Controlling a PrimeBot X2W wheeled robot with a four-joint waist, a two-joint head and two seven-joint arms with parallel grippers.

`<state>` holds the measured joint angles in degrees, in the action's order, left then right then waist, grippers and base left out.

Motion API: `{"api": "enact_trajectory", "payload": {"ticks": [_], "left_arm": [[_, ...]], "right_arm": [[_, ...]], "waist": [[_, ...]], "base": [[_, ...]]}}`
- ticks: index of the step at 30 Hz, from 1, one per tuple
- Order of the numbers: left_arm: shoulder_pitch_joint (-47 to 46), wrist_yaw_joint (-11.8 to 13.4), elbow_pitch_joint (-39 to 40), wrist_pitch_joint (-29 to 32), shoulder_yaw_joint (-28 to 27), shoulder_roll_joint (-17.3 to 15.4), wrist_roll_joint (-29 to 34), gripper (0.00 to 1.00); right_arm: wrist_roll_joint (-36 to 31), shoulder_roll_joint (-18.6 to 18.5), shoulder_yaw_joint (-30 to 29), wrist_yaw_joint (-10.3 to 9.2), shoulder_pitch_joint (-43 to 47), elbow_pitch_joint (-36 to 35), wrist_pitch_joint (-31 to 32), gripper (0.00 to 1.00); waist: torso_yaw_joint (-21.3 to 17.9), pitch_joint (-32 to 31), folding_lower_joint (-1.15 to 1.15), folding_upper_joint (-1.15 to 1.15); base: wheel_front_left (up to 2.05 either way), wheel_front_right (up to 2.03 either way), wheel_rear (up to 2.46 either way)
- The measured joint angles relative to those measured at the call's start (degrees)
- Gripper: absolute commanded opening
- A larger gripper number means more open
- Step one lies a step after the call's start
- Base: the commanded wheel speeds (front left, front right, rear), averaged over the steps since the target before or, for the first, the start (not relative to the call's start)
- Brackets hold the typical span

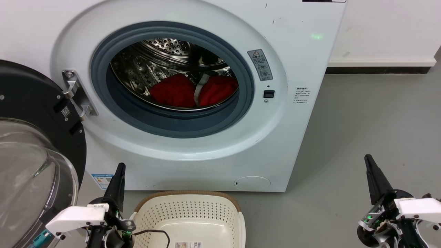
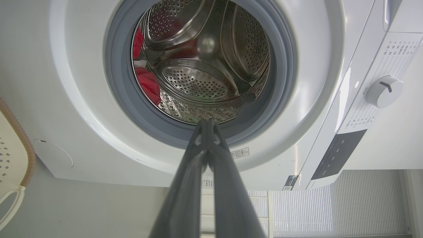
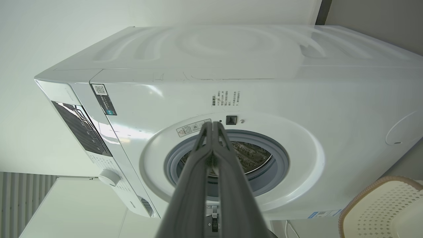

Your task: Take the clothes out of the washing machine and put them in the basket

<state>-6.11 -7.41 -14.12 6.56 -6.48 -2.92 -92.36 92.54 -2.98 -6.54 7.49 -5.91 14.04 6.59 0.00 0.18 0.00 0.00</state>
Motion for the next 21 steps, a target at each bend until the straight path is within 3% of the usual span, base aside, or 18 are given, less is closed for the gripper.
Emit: {"api": "enact_trajectory", "payload": {"ticks": [21], "left_arm": [[0.0, 0.0, 0.0, 0.0, -0.01, 0.0, 0.0, 0.0]], "right_arm": [[0.0, 0.0, 0.0, 0.0, 0.0, 0.0, 0.0, 0.0]], "waist": [[0.0, 0.0, 0.0, 0.0]], "base": [[0.0, 0.0, 0.0]]}}
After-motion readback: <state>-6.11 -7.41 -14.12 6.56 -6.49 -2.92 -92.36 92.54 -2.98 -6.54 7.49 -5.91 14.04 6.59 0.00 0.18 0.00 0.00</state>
